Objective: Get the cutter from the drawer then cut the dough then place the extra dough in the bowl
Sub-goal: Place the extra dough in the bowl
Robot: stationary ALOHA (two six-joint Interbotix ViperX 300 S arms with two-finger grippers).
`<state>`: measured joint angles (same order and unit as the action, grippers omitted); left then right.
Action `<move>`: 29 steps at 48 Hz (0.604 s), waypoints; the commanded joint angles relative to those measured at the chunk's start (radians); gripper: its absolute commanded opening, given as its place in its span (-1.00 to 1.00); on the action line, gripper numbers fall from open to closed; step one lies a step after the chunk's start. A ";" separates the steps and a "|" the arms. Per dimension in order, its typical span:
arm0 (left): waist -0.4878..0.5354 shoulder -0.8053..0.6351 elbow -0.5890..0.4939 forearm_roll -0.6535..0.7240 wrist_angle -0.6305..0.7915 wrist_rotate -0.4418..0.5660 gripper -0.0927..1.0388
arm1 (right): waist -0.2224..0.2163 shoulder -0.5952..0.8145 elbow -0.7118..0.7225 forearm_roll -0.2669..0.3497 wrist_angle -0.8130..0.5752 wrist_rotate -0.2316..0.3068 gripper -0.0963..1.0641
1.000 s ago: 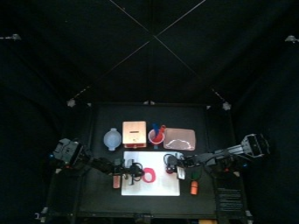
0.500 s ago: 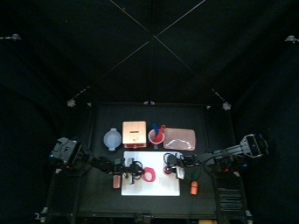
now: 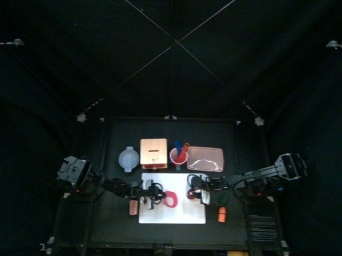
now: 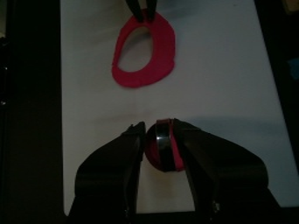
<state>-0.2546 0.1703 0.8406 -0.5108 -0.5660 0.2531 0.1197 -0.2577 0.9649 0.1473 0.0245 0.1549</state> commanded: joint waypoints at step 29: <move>0.060 -0.058 -0.031 -0.002 0.127 -0.002 0.50 | -0.006 -0.049 -0.011 0.000 -0.121 -0.003 0.71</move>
<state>-0.2025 0.1381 0.8345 -0.5123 -0.4648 0.2531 0.1197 -0.2761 0.9633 0.1488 -0.0736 0.1534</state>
